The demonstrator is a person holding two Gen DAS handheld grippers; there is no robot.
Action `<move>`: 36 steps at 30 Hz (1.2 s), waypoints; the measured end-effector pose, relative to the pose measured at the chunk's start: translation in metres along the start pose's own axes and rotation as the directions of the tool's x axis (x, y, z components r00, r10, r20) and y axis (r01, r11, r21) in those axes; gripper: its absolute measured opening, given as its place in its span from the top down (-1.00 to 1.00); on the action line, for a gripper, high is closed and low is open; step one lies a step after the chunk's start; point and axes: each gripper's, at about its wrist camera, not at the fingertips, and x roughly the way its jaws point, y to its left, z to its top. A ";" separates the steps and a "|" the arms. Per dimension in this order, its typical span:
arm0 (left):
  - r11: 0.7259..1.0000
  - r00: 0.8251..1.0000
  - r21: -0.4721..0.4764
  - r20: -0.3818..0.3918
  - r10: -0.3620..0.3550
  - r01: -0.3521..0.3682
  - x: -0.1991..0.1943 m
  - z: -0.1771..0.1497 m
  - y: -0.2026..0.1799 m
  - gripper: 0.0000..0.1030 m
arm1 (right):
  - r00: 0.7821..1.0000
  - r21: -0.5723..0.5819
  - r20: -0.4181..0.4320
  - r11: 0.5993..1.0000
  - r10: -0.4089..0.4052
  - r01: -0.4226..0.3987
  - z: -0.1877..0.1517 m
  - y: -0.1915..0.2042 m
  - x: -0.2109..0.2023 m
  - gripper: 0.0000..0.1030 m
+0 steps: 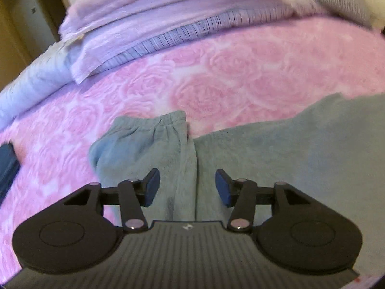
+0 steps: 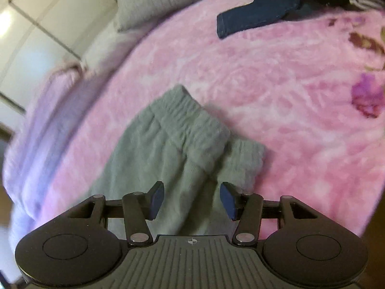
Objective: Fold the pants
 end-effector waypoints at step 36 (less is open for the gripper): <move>0.479 0.987 -0.874 0.135 0.089 0.076 -0.036 -0.203 0.186 0.95 | 0.984 0.175 0.065 0.969 0.166 -0.175 -0.005 -0.040 -0.003 0.24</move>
